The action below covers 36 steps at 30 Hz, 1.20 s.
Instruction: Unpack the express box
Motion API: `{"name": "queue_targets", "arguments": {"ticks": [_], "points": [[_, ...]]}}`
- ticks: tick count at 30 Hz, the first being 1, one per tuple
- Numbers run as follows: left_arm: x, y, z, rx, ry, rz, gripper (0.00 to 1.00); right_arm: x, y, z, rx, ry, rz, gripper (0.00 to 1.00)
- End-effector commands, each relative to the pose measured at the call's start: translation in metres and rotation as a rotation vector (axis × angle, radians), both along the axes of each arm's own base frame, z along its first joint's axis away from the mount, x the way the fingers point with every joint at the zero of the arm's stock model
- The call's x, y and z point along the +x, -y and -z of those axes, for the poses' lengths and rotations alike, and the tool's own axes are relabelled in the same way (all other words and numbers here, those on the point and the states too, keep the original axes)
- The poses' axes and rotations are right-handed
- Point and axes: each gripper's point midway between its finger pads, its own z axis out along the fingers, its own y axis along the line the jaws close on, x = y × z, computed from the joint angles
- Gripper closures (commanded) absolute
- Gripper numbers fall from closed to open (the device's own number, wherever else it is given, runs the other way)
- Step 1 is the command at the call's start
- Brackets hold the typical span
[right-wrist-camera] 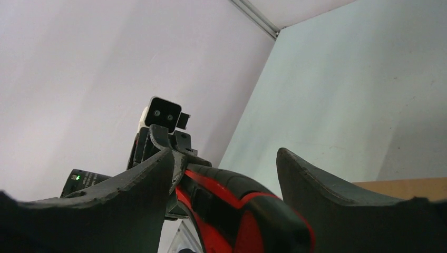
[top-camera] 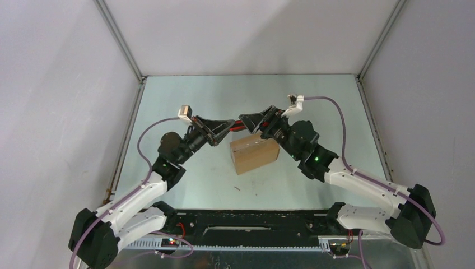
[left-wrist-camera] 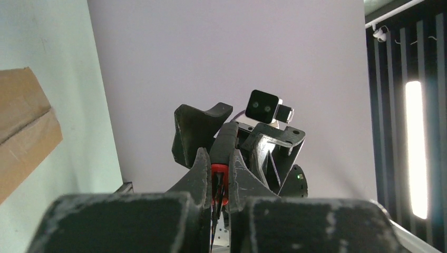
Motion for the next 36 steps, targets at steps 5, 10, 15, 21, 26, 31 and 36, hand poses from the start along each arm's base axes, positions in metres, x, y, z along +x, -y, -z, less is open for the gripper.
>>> {"name": "queue_targets", "arguments": {"ticks": [5,10,15,21,26,31,36], "points": [[0.000,0.009,-0.011,-0.074,-0.040,-0.012,1.00,0.008,-0.006,-0.029,0.014,0.099,0.037,0.35],[-0.001,0.017,-0.012,-0.068,-0.039,0.008,1.00,0.008,-0.007,-0.028,0.014,0.092,0.000,0.45],[-0.001,0.026,-0.018,-0.071,-0.017,0.038,1.00,0.005,-0.015,-0.027,0.012,0.087,-0.072,0.40],[-0.001,0.033,-0.019,-0.059,-0.010,0.062,1.00,-0.002,-0.026,-0.023,0.039,0.047,-0.159,0.46],[-0.006,0.038,-0.013,-0.031,-0.016,0.114,0.61,0.001,-0.019,-0.022,0.050,0.018,-0.155,0.89],[-0.012,0.032,0.008,0.039,0.011,0.139,0.31,0.009,0.003,-0.031,0.064,0.013,-0.133,1.00],[-0.015,0.010,0.035,0.169,0.056,0.124,0.27,0.013,0.033,-0.040,0.061,0.010,-0.107,1.00]]}}
